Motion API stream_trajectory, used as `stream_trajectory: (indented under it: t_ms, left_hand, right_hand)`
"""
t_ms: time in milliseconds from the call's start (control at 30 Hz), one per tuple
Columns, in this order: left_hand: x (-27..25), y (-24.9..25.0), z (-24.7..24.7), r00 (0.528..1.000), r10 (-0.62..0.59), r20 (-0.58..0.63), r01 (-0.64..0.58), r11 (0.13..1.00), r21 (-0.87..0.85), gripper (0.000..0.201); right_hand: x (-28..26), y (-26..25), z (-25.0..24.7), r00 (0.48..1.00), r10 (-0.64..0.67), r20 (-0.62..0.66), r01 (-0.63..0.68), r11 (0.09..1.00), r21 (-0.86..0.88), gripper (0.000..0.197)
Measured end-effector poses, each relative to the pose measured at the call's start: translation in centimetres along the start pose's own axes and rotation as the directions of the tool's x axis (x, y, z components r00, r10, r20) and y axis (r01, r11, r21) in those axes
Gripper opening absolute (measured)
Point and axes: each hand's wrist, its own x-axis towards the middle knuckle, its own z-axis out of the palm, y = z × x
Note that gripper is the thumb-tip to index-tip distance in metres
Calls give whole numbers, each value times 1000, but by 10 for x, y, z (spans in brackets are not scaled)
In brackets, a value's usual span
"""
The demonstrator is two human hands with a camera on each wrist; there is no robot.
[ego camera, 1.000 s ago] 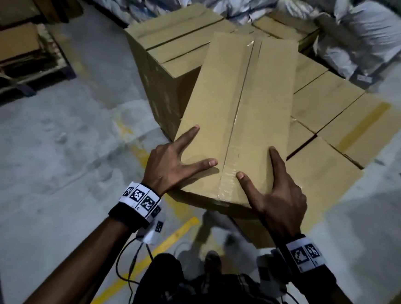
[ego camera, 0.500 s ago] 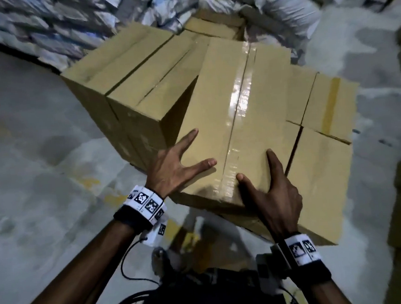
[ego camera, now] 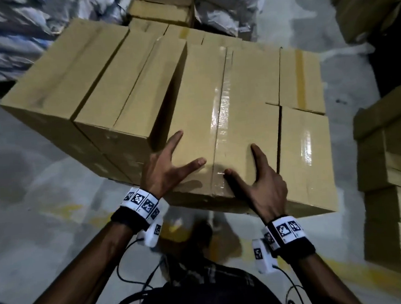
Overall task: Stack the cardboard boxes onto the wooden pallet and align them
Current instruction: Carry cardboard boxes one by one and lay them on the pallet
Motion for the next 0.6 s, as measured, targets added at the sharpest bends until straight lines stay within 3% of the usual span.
stream_trajectory:
  t_ms: [267, 400, 600]
  left_hand:
    - [41, -6, -1, 1000, -14, -19, 15, 998, 67, 109]
    - [66, -6, -2, 999, 40, -36, -37, 996, 77, 111]
    - [96, -19, 0, 997, 39, 61, -46, 992, 116, 118]
  right_hand:
    - [46, 4, 30, 999, 4, 51, -4, 1000, -6, 99]
    - [61, 4, 35, 998, 40, 52, -41, 999, 11, 98]
    - [85, -2, 47, 997, 74, 4, -74, 997, -8, 97]
